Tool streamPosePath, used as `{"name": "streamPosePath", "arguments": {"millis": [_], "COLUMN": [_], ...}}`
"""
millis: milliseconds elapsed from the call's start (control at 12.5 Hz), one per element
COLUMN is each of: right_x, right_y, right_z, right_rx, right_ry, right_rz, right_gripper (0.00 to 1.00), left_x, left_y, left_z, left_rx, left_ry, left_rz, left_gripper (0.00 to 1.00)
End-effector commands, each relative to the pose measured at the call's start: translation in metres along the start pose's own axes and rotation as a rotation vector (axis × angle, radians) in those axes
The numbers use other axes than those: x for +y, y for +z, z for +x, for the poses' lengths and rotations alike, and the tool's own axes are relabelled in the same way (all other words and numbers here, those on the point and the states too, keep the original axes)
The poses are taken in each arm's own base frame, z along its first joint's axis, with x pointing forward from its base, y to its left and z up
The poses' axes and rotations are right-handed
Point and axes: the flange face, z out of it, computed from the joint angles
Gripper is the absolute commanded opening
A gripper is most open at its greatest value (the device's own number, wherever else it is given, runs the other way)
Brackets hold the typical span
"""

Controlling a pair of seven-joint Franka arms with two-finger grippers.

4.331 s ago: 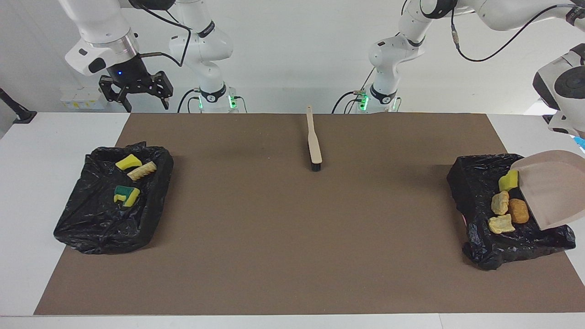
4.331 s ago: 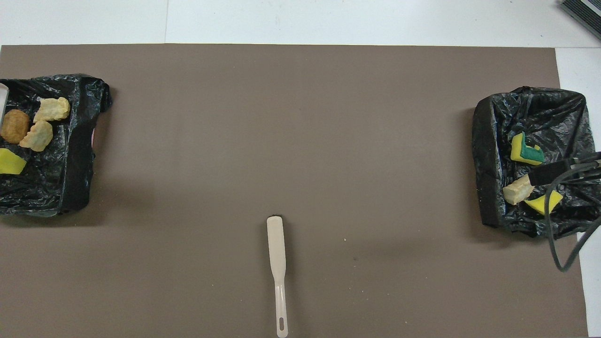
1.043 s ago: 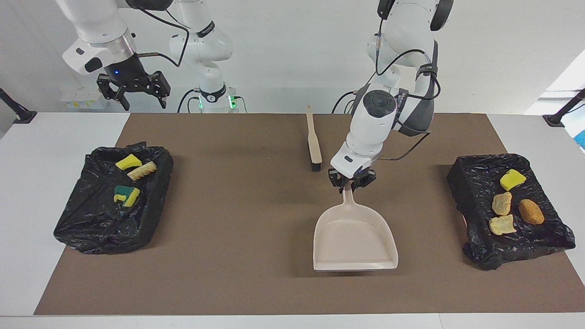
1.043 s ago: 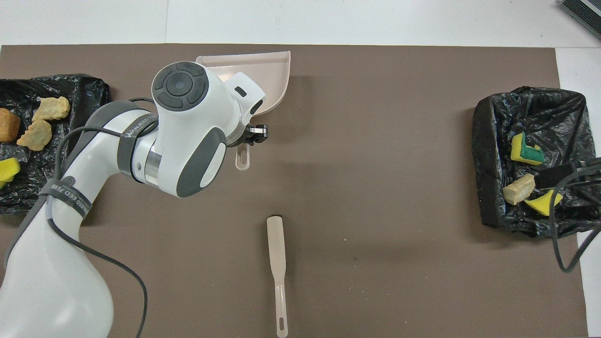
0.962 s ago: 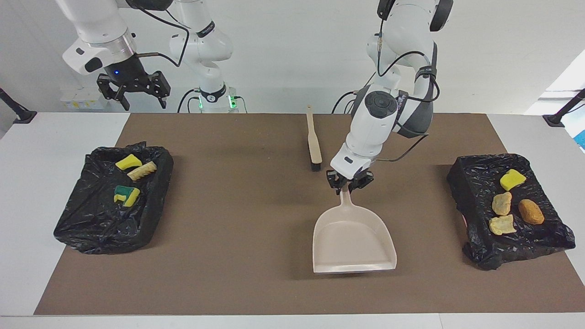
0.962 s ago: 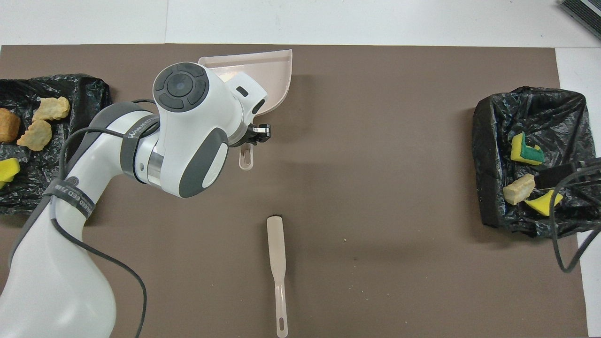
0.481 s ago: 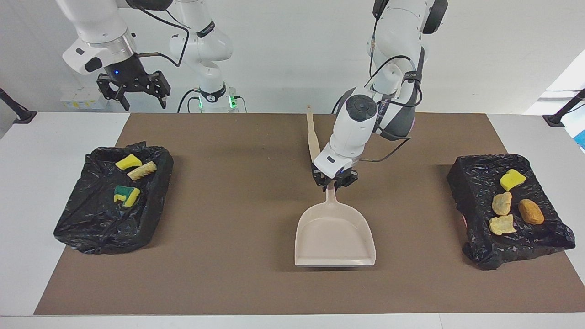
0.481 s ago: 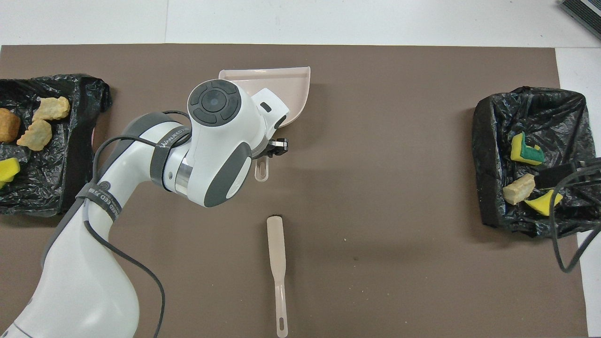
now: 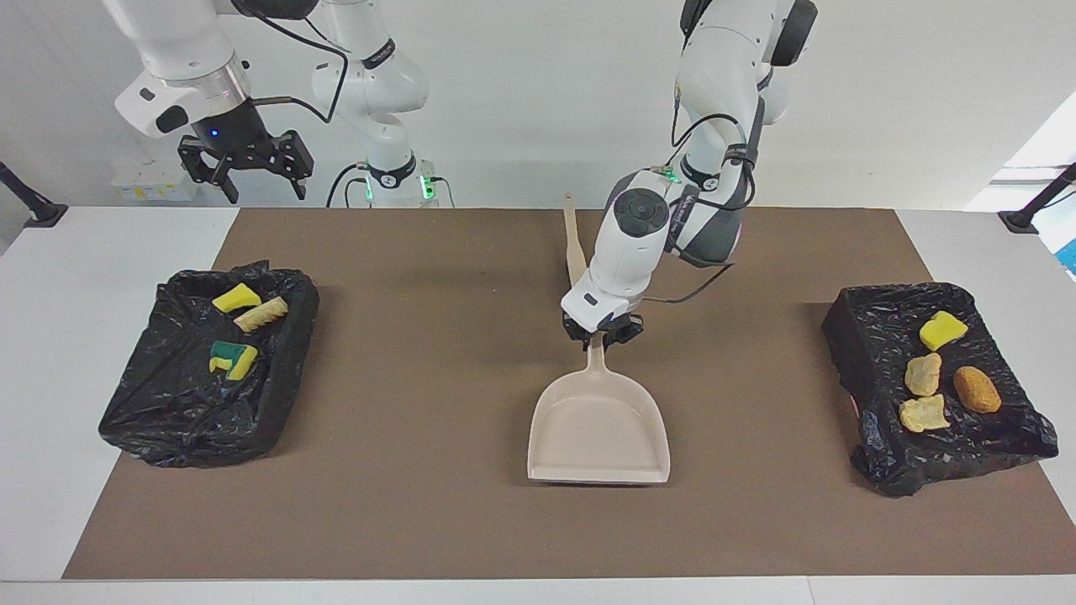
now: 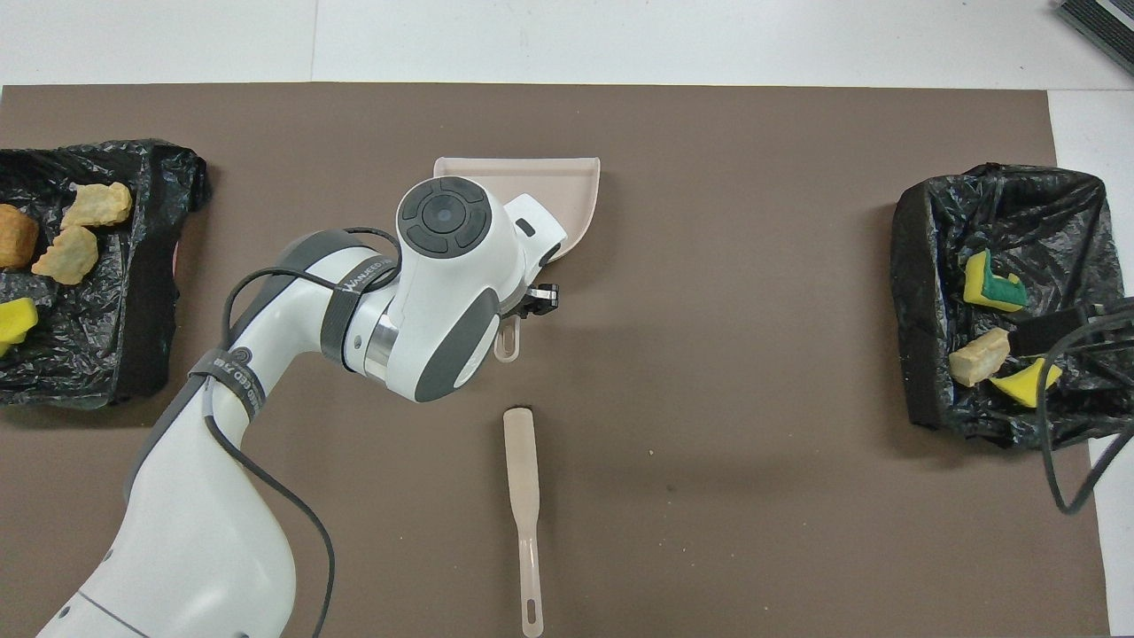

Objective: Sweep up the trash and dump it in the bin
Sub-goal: 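Set the dustpan down beside the brush and release with the left gripper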

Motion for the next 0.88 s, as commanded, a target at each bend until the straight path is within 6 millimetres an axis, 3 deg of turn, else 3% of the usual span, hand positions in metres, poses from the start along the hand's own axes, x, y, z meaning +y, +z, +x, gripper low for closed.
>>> {"name": "streamPosePath", "arguments": {"millis": [0, 241, 401, 642, 802], "right_x": [0.000, 0.000, 0.000, 0.000, 0.000], "right_y": [-0.002, -0.002, -0.002, -0.003, -0.002], "right_z": [-0.005, -0.005, -0.005, -0.005, -0.005], "right_rx": [0.006, 0.006, 0.006, 0.007, 0.007], "right_ry": [0.018, 0.018, 0.019, 0.018, 0.018], "right_rz": [0.003, 0.003, 0.003, 0.003, 0.003], "right_gripper": [1.00, 1.00, 1.00, 1.00, 1.00], "left_x": [0.006, 0.006, 0.006, 0.007, 0.001], "left_y": [0.010, 0.009, 0.008, 0.005, -0.010], "left_z": [-0.009, -0.010, -0.009, -0.010, -0.010], "left_rx": [-0.006, -0.011, -0.010, -0.010, -0.008], "left_ry": [0.007, 0.009, 0.009, 0.011, 0.010], "left_rz": [0.001, 0.004, 0.003, 0.003, 0.006], "left_gripper": [0.01, 0.25, 0.34, 0.63, 0.67]}}
